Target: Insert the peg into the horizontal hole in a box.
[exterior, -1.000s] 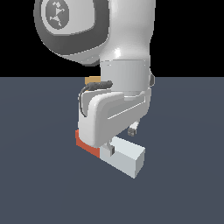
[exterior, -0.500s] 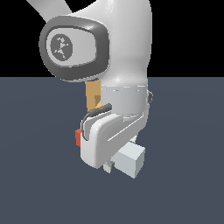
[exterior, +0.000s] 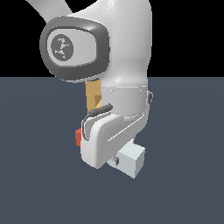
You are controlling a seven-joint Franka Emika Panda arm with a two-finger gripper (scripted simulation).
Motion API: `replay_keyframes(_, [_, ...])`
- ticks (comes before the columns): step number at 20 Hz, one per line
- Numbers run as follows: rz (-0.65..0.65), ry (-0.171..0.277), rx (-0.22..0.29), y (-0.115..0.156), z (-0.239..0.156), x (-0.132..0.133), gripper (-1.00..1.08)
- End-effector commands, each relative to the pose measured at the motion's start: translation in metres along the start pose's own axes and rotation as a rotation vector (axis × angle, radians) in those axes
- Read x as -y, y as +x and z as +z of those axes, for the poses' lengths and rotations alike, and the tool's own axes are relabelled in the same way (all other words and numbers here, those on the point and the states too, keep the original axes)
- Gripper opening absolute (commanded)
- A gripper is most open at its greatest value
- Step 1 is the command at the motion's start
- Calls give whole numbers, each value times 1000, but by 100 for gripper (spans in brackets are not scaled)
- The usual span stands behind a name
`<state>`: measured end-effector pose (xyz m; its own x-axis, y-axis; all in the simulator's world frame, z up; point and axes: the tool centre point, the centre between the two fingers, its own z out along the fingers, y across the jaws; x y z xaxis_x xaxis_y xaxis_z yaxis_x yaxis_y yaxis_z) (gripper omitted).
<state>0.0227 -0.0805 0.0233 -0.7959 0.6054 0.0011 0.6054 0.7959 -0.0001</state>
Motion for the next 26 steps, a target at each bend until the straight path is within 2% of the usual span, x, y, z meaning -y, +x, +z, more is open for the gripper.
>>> replay_keyframes(1, [0,0,0,0,0,0,-100])
replay_keyframes(13, [104,0,0,14,-7,4,-100])
replay_keyframes(26, [413,-1,0,56,-27,6,-100])
